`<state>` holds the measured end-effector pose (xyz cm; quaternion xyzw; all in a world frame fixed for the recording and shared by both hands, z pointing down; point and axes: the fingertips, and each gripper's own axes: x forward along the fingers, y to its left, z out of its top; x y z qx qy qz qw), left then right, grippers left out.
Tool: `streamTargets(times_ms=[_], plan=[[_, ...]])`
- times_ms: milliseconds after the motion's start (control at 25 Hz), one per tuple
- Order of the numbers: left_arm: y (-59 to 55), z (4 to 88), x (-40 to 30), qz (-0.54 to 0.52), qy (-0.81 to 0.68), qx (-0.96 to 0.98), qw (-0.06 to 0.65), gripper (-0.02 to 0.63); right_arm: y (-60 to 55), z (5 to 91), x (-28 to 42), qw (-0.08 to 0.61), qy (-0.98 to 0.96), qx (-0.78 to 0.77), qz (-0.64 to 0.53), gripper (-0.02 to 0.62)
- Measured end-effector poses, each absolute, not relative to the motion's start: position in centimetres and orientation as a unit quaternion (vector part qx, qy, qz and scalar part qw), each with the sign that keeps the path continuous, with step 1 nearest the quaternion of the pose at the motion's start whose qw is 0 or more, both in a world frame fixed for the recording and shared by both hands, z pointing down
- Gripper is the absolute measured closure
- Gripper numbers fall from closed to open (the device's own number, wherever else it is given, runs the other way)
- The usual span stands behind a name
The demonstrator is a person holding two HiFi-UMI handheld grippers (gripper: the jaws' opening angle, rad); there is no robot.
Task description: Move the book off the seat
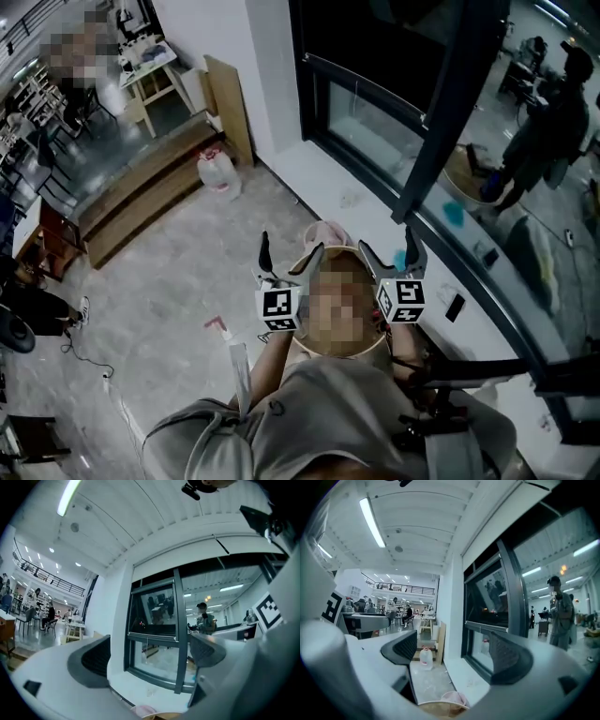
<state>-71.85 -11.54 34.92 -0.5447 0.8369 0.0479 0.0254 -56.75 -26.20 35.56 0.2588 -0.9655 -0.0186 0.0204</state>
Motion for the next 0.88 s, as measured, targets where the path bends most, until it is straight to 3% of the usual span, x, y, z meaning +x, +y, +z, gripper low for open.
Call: streamTargets(times_ms=[600, 760, 880], plan=[[-11.1, 34.3, -70.5, 0.047, 0.828, -0.557, 0.037, 0.075, -25.6, 35.4, -55.2, 0.011, -0.967, 0.254, 0.006, 0.106], [-10.9, 33.8, -69.8, 0.044, 0.824, -0.563, 0.044, 0.132, -24.7, 35.0, -55.1, 0.012, -0.969, 0.248, -0.001, 0.107], [-10.7, 33.8, -69.3, 0.043, 0.822, -0.566, 0.045, 0.243, -24.0, 35.2, -55.4, 0.02, -0.97, 0.241, -0.002, 0.115]])
